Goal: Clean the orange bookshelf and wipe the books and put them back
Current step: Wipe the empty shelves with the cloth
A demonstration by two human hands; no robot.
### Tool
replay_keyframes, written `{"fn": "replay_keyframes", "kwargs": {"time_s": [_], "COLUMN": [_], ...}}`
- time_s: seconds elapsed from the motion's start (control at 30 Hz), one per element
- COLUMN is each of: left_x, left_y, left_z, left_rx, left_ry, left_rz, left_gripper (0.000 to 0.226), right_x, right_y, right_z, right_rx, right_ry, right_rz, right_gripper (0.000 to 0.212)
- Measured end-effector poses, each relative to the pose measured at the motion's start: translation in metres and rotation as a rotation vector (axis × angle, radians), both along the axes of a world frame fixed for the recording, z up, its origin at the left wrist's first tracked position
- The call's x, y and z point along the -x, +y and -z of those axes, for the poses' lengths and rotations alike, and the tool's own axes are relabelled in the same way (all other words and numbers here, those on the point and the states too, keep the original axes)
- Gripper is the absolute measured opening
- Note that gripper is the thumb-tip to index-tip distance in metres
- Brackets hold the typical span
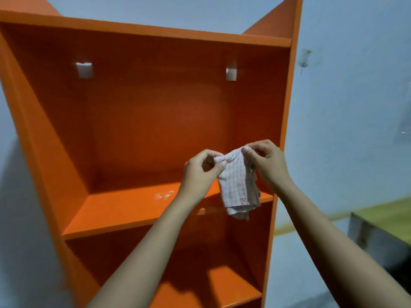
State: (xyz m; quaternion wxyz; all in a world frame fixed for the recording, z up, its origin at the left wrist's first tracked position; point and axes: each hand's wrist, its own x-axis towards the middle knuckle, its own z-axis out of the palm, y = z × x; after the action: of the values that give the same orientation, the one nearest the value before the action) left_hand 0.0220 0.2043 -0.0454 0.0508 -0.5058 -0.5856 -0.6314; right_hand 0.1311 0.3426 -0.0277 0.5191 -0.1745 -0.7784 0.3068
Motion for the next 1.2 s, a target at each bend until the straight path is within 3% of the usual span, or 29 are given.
{"fn": "replay_keyframes", "kwargs": {"time_s": [0.13, 0.33, 0.53, 0.6, 0.73, 0.93, 1.07, 1.2], "left_x": [-0.006, 0.005, 0.020, 0.023, 0.033, 0.083, 0.123, 0.142], "left_y": [0.037, 0.055, 0.056, 0.057, 0.046, -0.026, -0.082, -0.114], "left_z": [0.011, 0.033, 0.036, 0.037, 0.037, 0.034, 0.048, 0.061], "left_rx": [0.091, 0.189, 0.220, 0.233, 0.291, 0.318, 0.558, 0.893], "left_ry": [0.026, 0.025, 0.042, 0.050, 0.081, 0.161, 0.120, 0.100], "left_rz": [-0.066, -0.145, -0.167, -0.165, -0.203, -0.480, -0.659, -0.750], "left_gripper": [0.010, 0.005, 0.004, 0.005, 0.016, 0.021, 0.024, 0.044], "right_x": [-0.007, 0.008, 0.020, 0.026, 0.029, 0.036, 0.050, 0.083], "right_y": [0.019, 0.021, 0.005, 0.002, 0.014, 0.027, 0.027, 0.024], "right_z": [0.014, 0.056, 0.071, 0.080, 0.087, 0.071, 0.059, 0.055], "right_rx": [-0.082, -0.064, -0.129, -0.130, -0.172, -0.094, -0.075, -0.137], "right_ry": [-0.092, -0.265, -0.174, -0.298, -0.642, -0.874, -1.053, -1.103], "right_rz": [0.206, 0.264, 0.160, 0.129, 0.282, 0.211, 0.080, -0.023], "right_gripper": [0.015, 0.016, 0.023, 0.031, 0.045, 0.060, 0.075, 0.080]}}
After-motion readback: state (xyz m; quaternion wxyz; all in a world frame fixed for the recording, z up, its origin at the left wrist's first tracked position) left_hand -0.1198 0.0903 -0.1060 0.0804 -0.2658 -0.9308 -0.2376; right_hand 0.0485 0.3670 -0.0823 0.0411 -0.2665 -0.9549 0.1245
